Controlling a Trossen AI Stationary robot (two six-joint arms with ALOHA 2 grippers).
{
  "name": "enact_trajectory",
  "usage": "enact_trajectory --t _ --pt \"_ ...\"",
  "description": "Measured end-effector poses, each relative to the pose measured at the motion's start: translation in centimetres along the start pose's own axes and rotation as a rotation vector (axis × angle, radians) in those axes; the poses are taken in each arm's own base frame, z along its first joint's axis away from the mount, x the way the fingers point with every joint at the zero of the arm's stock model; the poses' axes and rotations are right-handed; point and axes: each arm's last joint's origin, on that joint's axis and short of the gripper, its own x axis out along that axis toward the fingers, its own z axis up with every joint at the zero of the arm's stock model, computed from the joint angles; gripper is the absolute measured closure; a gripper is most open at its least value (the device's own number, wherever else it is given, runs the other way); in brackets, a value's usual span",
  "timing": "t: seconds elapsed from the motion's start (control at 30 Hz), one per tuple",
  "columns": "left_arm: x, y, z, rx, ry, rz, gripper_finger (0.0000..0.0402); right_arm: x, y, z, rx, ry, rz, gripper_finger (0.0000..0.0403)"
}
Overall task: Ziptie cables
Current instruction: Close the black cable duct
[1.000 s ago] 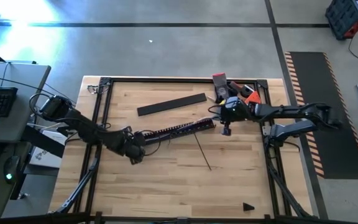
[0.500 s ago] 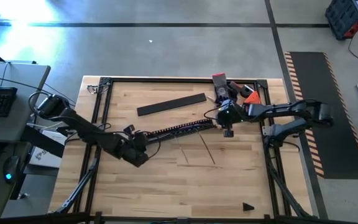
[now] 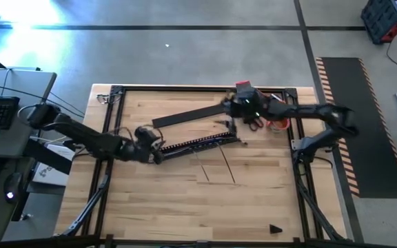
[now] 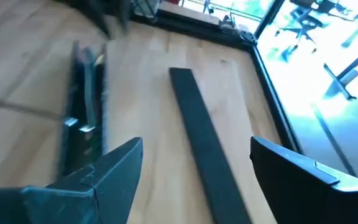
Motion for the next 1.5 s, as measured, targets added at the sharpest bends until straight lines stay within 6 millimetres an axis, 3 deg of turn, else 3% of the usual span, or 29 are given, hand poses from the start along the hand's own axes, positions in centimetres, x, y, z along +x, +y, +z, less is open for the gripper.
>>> enact_trajectory --t 0.1,0.27,0.53,0.8,0.93,1.17,1.3,1.37,1.5 --pt "0.6 1.3 0.5 -0.011 -0.045 -0.122 0.03 3.6 -2.6 0.1 0.017 0.056 0.033 0.0121" --pt "0.8 2.8 0.8 -0.006 -0.086 -0.114 0.03 9.3 -5.9 -1.8 -0.019 0.284 0.146 0.0121" --pt "0.7 2.2 0.1 0.018 -0.047 -0.182 0.03 14.1 -8.8 -5.0 -0.022 0.538 0.257 0.012" --pt "0.6 1.5 -0.3 0.048 -0.05 -0.202 0.03 15.0 -9.1 -6.4 -0.017 0.686 0.261 0.0136" --pt "0.5 1.2 -0.5 0.06 -0.053 -0.199 0.03 14.9 -8.8 -6.5 0.027 0.753 0.223 0.0187" --pt "0.4 0.7 -1.0 0.084 -0.071 -0.176 0.03 14.0 -8.2 -7.0 0.073 0.909 0.216 0.0312" --pt "0.3 0.5 -1.0 0.088 -0.077 -0.176 0.03 13.2 -7.2 -6.0 0.119 0.95 0.248 0.0382" --pt "0.3 0.4 -1.0 0.086 -0.083 -0.18 0.03 13.0 -6.6 -5.4 0.142 0.949 0.273 0.0397" --pt "0.1 0.3 -1.1 0.088 -0.089 -0.186 0.03 13.6 -5.0 -4.5 0.223 0.901 0.343 0.0389"
